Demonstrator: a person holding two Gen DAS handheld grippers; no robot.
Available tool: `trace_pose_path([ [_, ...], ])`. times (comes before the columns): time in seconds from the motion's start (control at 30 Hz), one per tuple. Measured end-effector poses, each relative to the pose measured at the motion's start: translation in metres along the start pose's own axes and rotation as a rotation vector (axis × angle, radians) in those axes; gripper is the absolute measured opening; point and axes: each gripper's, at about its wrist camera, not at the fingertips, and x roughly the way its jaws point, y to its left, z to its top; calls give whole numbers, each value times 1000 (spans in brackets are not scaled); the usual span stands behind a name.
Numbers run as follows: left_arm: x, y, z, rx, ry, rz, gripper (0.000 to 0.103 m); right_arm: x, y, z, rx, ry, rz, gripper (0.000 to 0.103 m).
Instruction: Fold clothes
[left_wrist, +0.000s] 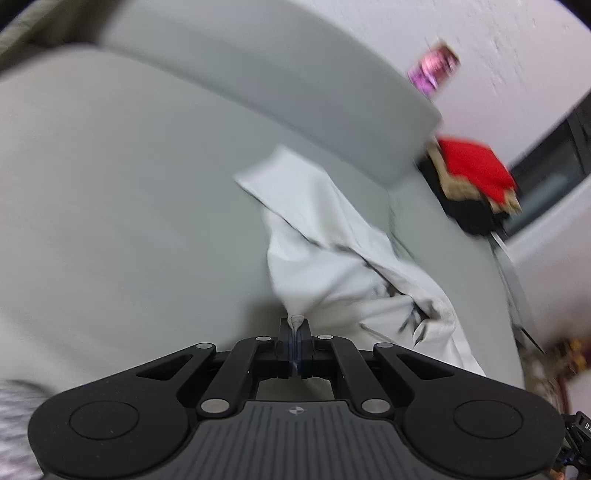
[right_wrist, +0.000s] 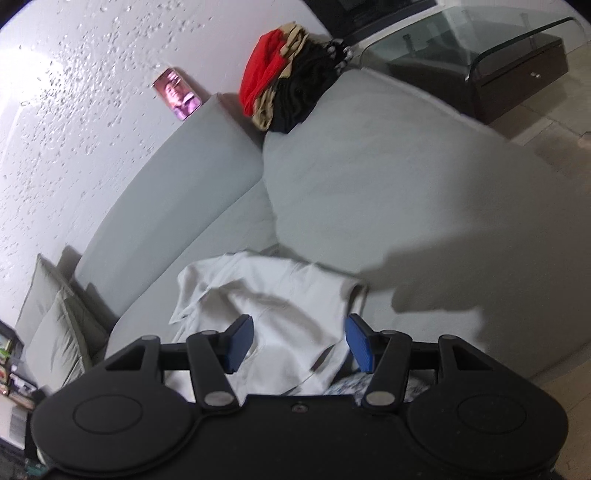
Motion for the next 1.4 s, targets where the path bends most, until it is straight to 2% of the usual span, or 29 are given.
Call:
trace_pose_path([
  [0.1, -24, 7, -11, -19, -60, 87, 0, 3, -9, 3, 9, -8, -40, 54],
  [0.2, -16, 11, -22, -35, -43, 124, 0, 14, -20, 5, 20, 20, -87, 54],
  [0.27, -8, 15, -29, -43, -23, 136, 1, 24, -23, 4, 26, 59, -98, 49],
  [0.3, -7, 16, -31, -43, -22, 139, 1, 28, -18, 3, -1, 76, -85, 45],
  [0.4, -8, 16, -29, -40, -35, 144, 1, 42, 15, -3, -174, 120, -26, 44],
  [0.47, -12, 14, -25, -33, -53, 143, 1, 56, 49, -14, -331, 150, 24, 58],
  [0.5, -14, 13, -23, -27, -61, 144, 1, 66, 65, -20, -408, 167, 27, 78],
  [0.53, -15, 11, -21, -19, -66, 147, 1, 77, 81, -28, -485, 182, 22, 86],
  [0.6, -15, 7, -20, -4, -72, 155, 1, 102, 103, -43, -638, 201, -25, 86],
  [0.63, -14, 6, -20, 5, -71, 162, 1, 114, 108, -49, -699, 206, -69, 79],
  [0.67, -13, 6, -21, 13, -69, 171, 1, 126, 112, -55, -754, 209, -117, 63],
  [0.7, -12, 6, -21, 22, -67, 180, 1, 135, 115, -55, -780, 216, -160, 5],
  [0.73, -11, 6, -21, 31, -68, 188, 1, 138, 115, -49, -759, 216, -173, 1],
  [0.77, -11, 6, -22, 39, -69, 195, 1, 134, 116, -39, -709, 174, -158, 1],
  [0.87, -6, 8, -22, 55, -55, 211, 1, 111, 113, 10, -556, -51, -203, 1],
  [0.97, 1, 11, -24, 53, -22, 214, 1, 107, 84, 70, -255, -152, -245, 1],
  [1.0, 3, 11, -25, 56, -14, 212, 1, 112, 71, 84, -166, -146, -245, 4],
  [1.07, 5, 12, -26, 64, 1, 208, 1, 119, 49, 103, -47, -107, -250, 28],
  [1.1, 5, 12, -27, 67, 5, 203, 1, 118, 42, 105, -23, -76, -258, 49],
  [1.13, 4, 13, -28, 66, 3, 197, 2, 117, 35, 107, 1, -45, -267, 52],
  [1.27, 2, 19, -28, 40, 8, 177, 5, 84, 9, 85, 23, 2, -165, 55],
  [1.3, 3, 20, -28, 30, 9, 173, 5, 78, 0, 79, 61, 22, -130, 54],
  [1.4, 5, 24, -25, -20, 13, 152, 7, 66, -24, 61, 162, 87, -19, 41],
])
